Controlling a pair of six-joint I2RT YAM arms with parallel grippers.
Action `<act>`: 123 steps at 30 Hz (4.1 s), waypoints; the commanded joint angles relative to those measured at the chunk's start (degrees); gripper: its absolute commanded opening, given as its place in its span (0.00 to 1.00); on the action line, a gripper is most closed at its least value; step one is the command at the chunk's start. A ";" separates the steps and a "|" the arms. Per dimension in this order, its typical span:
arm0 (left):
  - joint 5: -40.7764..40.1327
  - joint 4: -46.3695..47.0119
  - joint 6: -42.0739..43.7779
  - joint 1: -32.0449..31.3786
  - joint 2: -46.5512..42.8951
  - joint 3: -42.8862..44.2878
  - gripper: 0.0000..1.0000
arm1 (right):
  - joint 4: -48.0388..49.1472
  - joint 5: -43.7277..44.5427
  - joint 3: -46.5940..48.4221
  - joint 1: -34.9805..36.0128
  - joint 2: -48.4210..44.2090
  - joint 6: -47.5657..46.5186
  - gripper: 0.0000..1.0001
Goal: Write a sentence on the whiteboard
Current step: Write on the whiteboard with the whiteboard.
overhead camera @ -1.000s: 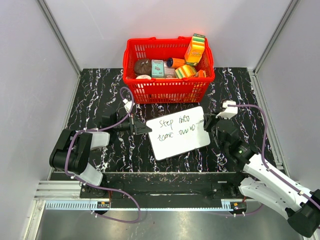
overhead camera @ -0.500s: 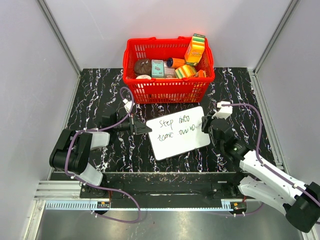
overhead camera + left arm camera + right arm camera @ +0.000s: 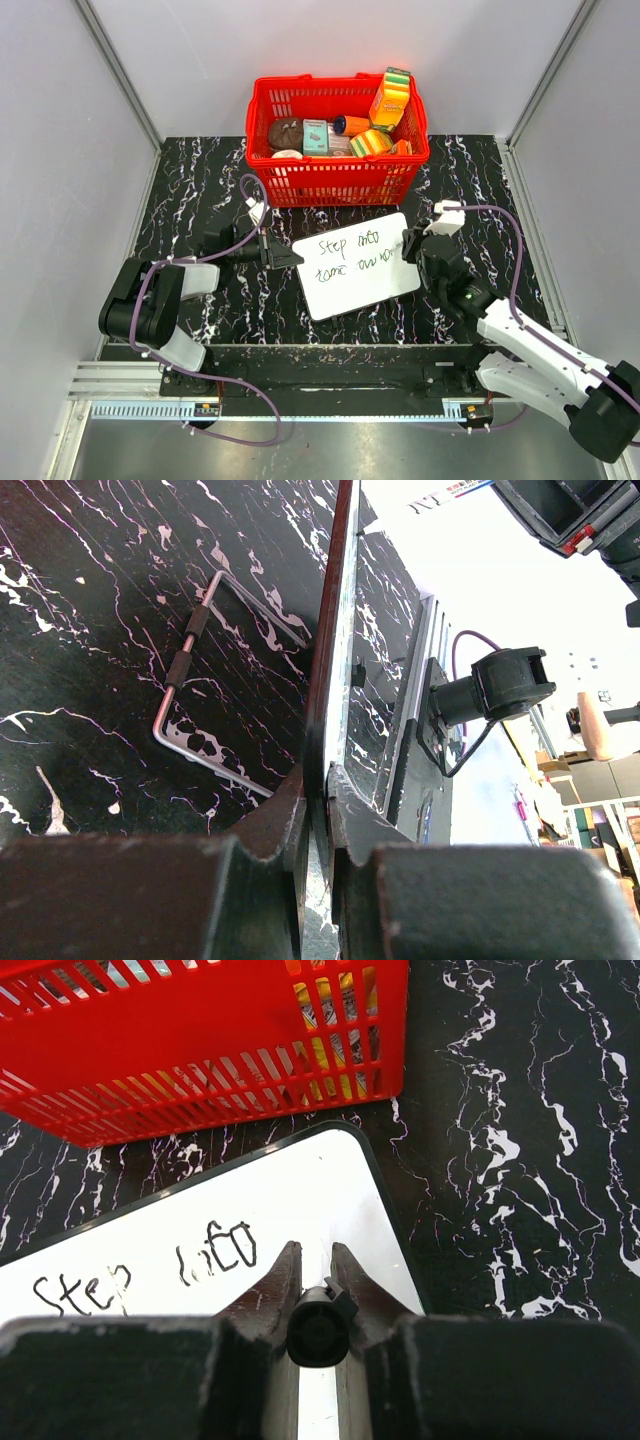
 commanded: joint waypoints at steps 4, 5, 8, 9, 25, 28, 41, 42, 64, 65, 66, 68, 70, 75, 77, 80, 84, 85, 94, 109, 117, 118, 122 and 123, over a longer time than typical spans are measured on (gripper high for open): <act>-1.04 -0.95 5.28 -1.11 1.14 0.58 0.00 | 3.24 0.73 1.88 -0.73 1.77 0.08 0.00; -1.04 -0.95 5.37 -1.11 1.05 0.58 0.00 | 3.15 0.73 1.62 -0.90 1.68 0.35 0.00; -0.95 -0.87 5.28 -1.11 1.14 0.58 0.00 | 2.19 0.64 1.09 -0.99 1.07 0.70 0.00; -1.04 -0.95 5.37 -1.11 1.05 0.49 0.00 | 1.75 0.56 1.00 -0.99 0.98 0.88 0.00; -1.13 -0.95 5.28 -1.11 1.05 0.58 0.00 | -3.00 -1.03 -1.98 -0.99 -0.51 3.95 0.00; -1.13 -0.87 5.37 -1.11 0.97 0.58 0.00 | -3.18 -1.03 -2.25 -0.99 -0.60 4.13 0.00; -1.13 -0.95 5.28 -1.11 1.05 0.49 0.00 | -3.70 1.43 -0.84 -1.25 -0.60 2.90 0.00; -1.13 -0.87 5.37 -1.11 1.05 0.49 0.00 | -3.71 1.43 -0.50 -1.17 -0.60 2.72 0.00; -1.04 -0.69 5.28 -1.11 0.88 0.32 0.00 | -0.72 3.11 4.17 -2.22 1.51 -0.09 0.00; -1.04 -0.69 5.37 -1.11 0.79 0.40 0.00 | -0.63 3.02 4.34 -2.31 1.60 -0.26 0.00; -1.04 -0.78 5.37 -1.11 0.79 0.32 0.00 | -0.63 2.93 4.34 -2.22 1.60 -0.27 0.00; -1.04 -0.69 5.28 -1.11 0.79 0.40 0.00 | -0.63 2.67 4.08 -2.22 1.60 -0.27 0.00; -1.13 -0.78 5.28 -1.11 0.79 0.32 0.00 | -0.63 2.31 3.64 -2.31 1.25 -0.18 0.00; -1.13 -0.78 5.28 -1.11 0.79 0.40 0.00 | -1.68 1.17 1.62 -2.31 0.10 0.79 0.00; -1.13 -0.78 5.37 -1.11 0.79 0.32 0.00 | -2.91 0.91 0.92 -2.31 -0.16 1.49 0.00; -1.13 -0.78 5.28 -1.11 0.88 0.32 0.00 | -4.05 0.38 -0.22 -2.31 -0.78 2.46 0.00; -1.13 -0.78 5.28 -1.11 0.88 0.40 0.00 | -5.29 0.20 -1.28 -2.31 -1.22 3.51 0.00; -1.13 -0.78 5.28 -1.11 0.79 0.40 0.00 | -5.29 0.20 -1.37 -2.40 -1.30 3.69 0.00; -1.13 -0.69 5.37 -1.11 0.88 0.32 0.00 | -5.37 1.61 -0.67 -2.40 -0.87 3.16 0.00; -1.04 -0.69 5.28 -1.11 0.79 0.32 0.00 | -3.18 3.28 3.46 -3.19 0.45 0.26 0.00; -0.95 -0.60 5.37 -1.11 0.79 0.32 0.00 | -1.51 2.84 5.04 -3.36 2.30 -0.70 0.00; -1.04 -0.60 5.28 -1.11 0.79 0.32 0.00 | -1.25 2.84 5.39 -3.36 2.39 -0.88 0.00; -1.13 -0.60 5.28 -1.11 0.79 0.32 0.00 | -0.72 2.49 5.66 -3.45 2.74 -1.32 0.00; -1.04 -0.60 5.37 -1.11 0.70 0.40 0.00 | -0.63 2.32 5.75 -3.54 2.74 -1.41 0.00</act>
